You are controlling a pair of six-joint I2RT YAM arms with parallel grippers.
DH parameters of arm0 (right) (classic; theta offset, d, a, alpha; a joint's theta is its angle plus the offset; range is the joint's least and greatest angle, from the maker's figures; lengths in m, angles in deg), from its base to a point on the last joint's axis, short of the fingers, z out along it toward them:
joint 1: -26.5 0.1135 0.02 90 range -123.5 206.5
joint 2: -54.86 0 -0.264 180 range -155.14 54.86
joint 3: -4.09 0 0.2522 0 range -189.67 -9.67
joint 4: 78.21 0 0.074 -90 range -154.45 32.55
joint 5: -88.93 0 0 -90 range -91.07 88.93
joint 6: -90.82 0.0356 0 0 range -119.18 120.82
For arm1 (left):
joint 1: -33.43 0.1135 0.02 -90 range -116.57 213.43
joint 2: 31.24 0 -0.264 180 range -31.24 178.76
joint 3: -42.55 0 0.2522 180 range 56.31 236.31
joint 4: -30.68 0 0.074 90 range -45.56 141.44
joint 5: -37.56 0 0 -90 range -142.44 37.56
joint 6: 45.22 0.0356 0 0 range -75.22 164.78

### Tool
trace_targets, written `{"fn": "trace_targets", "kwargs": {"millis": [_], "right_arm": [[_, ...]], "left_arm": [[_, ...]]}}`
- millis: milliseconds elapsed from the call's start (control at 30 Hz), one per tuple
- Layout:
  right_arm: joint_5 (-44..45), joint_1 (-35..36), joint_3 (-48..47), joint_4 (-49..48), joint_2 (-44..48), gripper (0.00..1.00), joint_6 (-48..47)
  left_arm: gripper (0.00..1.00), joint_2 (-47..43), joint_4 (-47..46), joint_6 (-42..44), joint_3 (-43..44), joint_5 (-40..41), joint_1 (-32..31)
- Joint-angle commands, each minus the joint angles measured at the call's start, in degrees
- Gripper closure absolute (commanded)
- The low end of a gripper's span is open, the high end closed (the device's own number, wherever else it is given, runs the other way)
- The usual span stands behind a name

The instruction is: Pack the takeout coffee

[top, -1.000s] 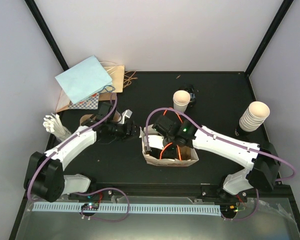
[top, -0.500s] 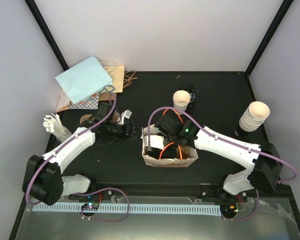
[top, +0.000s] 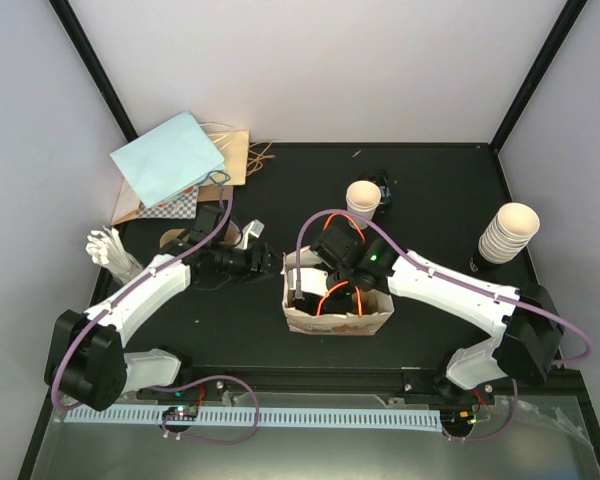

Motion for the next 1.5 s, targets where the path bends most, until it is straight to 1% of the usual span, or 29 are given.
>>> {"fn": "trace_targets", "kwargs": {"millis": [0,433,733,1000,1100,1200,1467], "right_arm": [[-2.04,0.76,3.53,7.89,-4.79,0.52,3.55],[7.61,8.21,8.69,2.56,0.25,0.52,7.97],[5.83,7.30,9.31,2.71,1.51,0.52,6.79],[4.38,5.77,8.58,4.32,-0.58,0.52,6.31],[5.53,5.84,8.43,3.38,0.31,0.52,6.61],[7.18,6.22,8.52,2.12,1.73,0.49,6.99],[10.58,10.08,10.36,1.23,2.05,0.50,8.05]], "left_arm": [[0.34,0.01,-0.26,0.87,-0.10,-1.22,0.49],[0.35,0.89,-0.62,0.87,0.07,-1.22,0.49],[0.35,0.47,-0.42,0.78,-0.19,-0.96,0.50],[0.35,-0.03,-0.11,0.65,-0.28,-0.78,0.49],[0.35,-0.07,-0.21,0.52,-0.26,-0.75,0.54],[0.34,-0.08,-0.19,0.50,-0.20,-0.69,0.51],[0.35,0.32,-0.32,0.40,-0.06,-0.77,0.54]]}}
